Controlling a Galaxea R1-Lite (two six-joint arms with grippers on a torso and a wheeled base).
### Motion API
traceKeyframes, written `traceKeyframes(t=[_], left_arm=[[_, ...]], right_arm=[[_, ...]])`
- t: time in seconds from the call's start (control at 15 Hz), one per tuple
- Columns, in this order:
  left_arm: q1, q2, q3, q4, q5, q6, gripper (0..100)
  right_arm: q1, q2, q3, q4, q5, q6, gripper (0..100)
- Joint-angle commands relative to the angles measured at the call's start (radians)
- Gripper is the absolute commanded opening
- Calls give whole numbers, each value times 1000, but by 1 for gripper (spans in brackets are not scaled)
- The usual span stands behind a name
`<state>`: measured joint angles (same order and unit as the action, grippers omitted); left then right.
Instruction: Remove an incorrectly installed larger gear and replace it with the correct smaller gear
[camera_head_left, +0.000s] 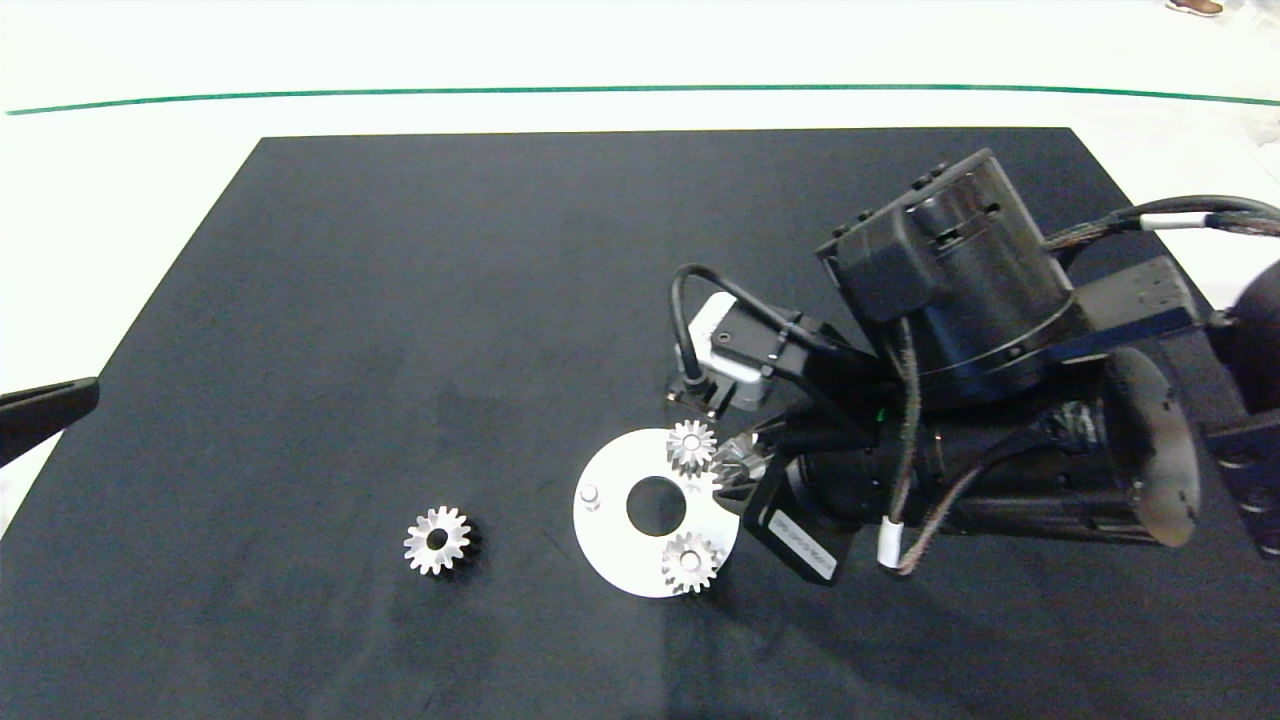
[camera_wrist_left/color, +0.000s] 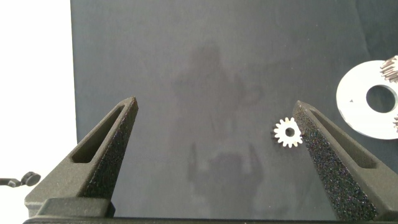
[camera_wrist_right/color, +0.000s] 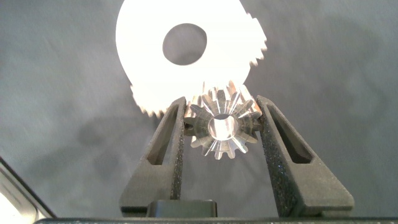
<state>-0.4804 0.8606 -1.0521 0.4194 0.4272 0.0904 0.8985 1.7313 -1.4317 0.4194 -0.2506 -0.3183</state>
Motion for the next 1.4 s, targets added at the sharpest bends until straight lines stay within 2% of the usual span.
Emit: traceKeyframes(t=[0.07, 0.33, 0.47, 0.67, 0.87, 1.2, 1.4], left_arm=[[-1, -2, 0, 2, 4, 2, 100], [-1, -2, 1, 4, 4, 2, 100], [-1, -2, 1, 4, 4, 2, 100], [-1, -2, 1, 4, 2, 2, 100], [-1, -2, 1, 4, 4, 3, 100], [-1, -3, 3, 4, 4, 5, 100], [-1, -2, 3, 4, 4, 5, 100]], right_arm=[[36, 129, -88, -1, 1, 8, 25], [48, 197, -196, 18, 2, 18, 25], [65, 218, -286, 102, 4, 19, 25], [82, 254, -371, 154, 2, 19, 25], [85, 314, -480, 225, 2, 35, 25], [91, 381, -568, 312, 4, 38, 25], [91, 415, -568, 325, 4, 38, 25]])
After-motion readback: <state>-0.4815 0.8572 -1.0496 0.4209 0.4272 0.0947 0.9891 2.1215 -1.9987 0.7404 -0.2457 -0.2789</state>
